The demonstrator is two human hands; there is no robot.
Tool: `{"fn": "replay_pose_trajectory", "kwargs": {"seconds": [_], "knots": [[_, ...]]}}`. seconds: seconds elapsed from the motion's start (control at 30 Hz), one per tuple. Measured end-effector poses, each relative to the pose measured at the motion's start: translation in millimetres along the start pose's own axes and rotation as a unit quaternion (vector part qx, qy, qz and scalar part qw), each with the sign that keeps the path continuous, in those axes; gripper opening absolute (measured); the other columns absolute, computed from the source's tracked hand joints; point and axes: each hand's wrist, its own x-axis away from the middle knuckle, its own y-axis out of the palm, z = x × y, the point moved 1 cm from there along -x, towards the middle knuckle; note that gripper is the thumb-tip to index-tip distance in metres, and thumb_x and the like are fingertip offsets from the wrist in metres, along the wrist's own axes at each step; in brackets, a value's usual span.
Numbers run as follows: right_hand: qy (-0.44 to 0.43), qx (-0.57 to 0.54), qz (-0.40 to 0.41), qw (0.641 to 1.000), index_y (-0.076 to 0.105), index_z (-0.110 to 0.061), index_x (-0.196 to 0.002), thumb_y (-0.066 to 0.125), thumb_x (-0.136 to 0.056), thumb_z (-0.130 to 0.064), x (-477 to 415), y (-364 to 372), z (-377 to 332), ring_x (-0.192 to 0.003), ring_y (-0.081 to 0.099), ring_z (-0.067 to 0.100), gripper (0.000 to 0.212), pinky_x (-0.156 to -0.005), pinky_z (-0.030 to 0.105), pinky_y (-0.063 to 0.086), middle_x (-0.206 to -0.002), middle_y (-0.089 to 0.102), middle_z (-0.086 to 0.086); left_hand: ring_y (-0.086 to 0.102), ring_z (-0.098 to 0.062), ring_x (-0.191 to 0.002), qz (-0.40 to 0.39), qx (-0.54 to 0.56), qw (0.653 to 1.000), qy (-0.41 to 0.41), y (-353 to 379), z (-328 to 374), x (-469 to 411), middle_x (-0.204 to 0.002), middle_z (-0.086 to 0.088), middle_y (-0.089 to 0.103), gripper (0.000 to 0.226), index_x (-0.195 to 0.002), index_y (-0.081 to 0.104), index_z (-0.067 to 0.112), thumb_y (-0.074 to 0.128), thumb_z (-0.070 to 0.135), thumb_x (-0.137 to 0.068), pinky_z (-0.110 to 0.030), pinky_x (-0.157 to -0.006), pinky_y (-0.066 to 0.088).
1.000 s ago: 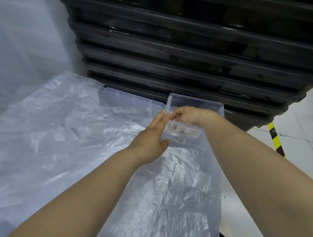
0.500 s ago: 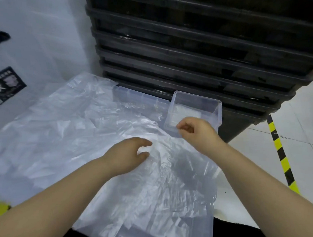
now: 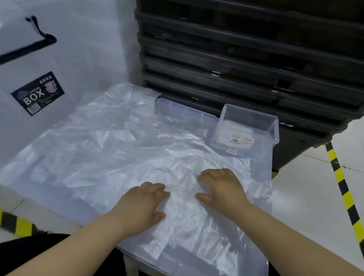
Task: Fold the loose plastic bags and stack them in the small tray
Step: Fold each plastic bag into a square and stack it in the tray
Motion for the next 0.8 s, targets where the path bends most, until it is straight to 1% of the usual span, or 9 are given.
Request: {"fn": "replay_pose_trajectory", "kwargs": {"seconds": [0.07, 0.17, 0.3, 0.4, 0.43, 0.57, 0.67, 0.73, 0.8], "knots": [[0.001, 0.008, 0.057, 0.998, 0.072, -0.022, -0.079, 0.065, -0.059, -0.041, -2, 7, -1, -0.068, 0.067, 0.013, 0.029, -0.077, 0.033, 0.051, -0.079, 0.068, -0.009, 0.012, -0.006, -0.139, 0.003, 0.005, 1.000, 0.005, 0, -3, 1, -0.154, 0.013, 0.007, 0.053, -0.145, 0.019, 0.030, 0.037, 0.042, -0.097, -0.020, -0.108, 0.015], [0.006, 0.028, 0.100, 0.995, 0.071, -0.025, -0.071, 0.056, -0.061, -0.035, -7, 13, -3, -0.055, 0.062, 0.009, 0.020, -0.078, 0.024, 0.038, -0.064, 0.065, -0.013, 0.015, -0.006, -0.138, 0.010, 0.012, 1.000, 0.012, -1, -3, 1, -0.153, 0.013, 0.010, 0.052, -0.145, 0.022, 0.030, 0.037, 0.041, -0.096, -0.020, -0.108, 0.017], [0.007, 0.000, 0.118, 0.993, 0.072, -0.021, -0.079, 0.060, -0.065, -0.021, -14, 7, -8, -0.061, 0.063, 0.015, 0.018, -0.077, 0.024, 0.026, -0.067, 0.066, -0.008, 0.022, -0.009, -0.135, 0.020, 0.021, 0.999, 0.016, -3, -3, -1, -0.151, 0.012, 0.019, 0.049, -0.143, 0.028, 0.029, 0.039, 0.040, -0.096, -0.021, -0.105, 0.023], [0.060, -0.093, 0.058, 0.992, 0.058, -0.020, -0.121, 0.053, -0.090, -0.016, -20, 1, -12, -0.091, 0.050, 0.014, 0.031, -0.090, 0.021, 0.021, -0.097, 0.065, -0.005, 0.022, -0.009, -0.135, 0.021, 0.022, 0.999, 0.021, -2, -5, -2, -0.151, 0.013, 0.019, 0.049, -0.143, 0.027, 0.029, 0.039, 0.040, -0.096, -0.020, -0.104, 0.023], [0.066, -0.121, 0.051, 0.989, 0.055, -0.021, -0.124, 0.050, -0.093, -0.018, -22, 2, -10, -0.092, 0.044, 0.011, 0.031, -0.092, 0.020, 0.020, -0.101, 0.064, -0.005, 0.021, -0.008, -0.136, 0.018, 0.025, 0.999, 0.022, -3, -5, -2, -0.151, 0.013, 0.018, 0.050, -0.143, 0.027, 0.029, 0.039, 0.040, -0.096, -0.020, -0.105, 0.022], [0.071, -0.109, 0.079, 0.988, 0.071, -0.018, -0.096, 0.052, -0.092, -0.019, -27, 4, -6, -0.100, 0.049, 0.017, 0.019, -0.083, 0.023, 0.019, -0.098, 0.067, -0.004, 0.026, -0.007, -0.134, 0.055, 0.045, 0.997, 0.012, -4, -6, -3, -0.149, 0.014, 0.024, 0.050, -0.143, 0.027, 0.029, 0.039, 0.041, -0.096, -0.018, -0.104, 0.023], [0.027, -0.112, 0.163, 0.980, 0.072, -0.013, -0.071, 0.066, -0.078, -0.012, -28, 0, -5, -0.084, 0.059, 0.027, 0.009, -0.077, 0.031, 0.026, -0.079, 0.069, -0.001, 0.039, -0.012, -0.129, 0.136, 0.065, 0.988, -0.004, -8, -7, -2, -0.146, 0.008, 0.034, 0.054, -0.141, 0.033, 0.025, 0.040, 0.046, -0.092, -0.021, -0.103, 0.029], [0.001, -0.143, 0.227, 0.963, 0.071, -0.012, -0.065, 0.068, -0.069, -0.010, -25, -7, -6, -0.076, 0.062, 0.024, 0.005, -0.072, 0.025, 0.035, -0.075, 0.070, -0.002, 0.052, -0.021, -0.120, 0.187, 0.074, 0.979, -0.013, -14, -9, -2, -0.136, -0.003, 0.049, 0.063, -0.134, 0.047, 0.018, 0.042, 0.050, -0.079, -0.026, -0.097, 0.036], [0.013, -0.245, 0.205, 0.948, 0.071, -0.009, -0.072, 0.069, -0.077, -0.005, -20, -18, -7, -0.084, 0.058, 0.012, 0.007, -0.080, 0.008, 0.036, -0.084, 0.068, -0.004, 0.042, -0.022, -0.130, 0.195, 0.113, 0.974, -0.019, -17, -9, -2, -0.144, -0.004, 0.040, 0.073, -0.139, 0.040, 0.018, 0.039, 0.055, -0.075, -0.024, -0.100, 0.024]]}}
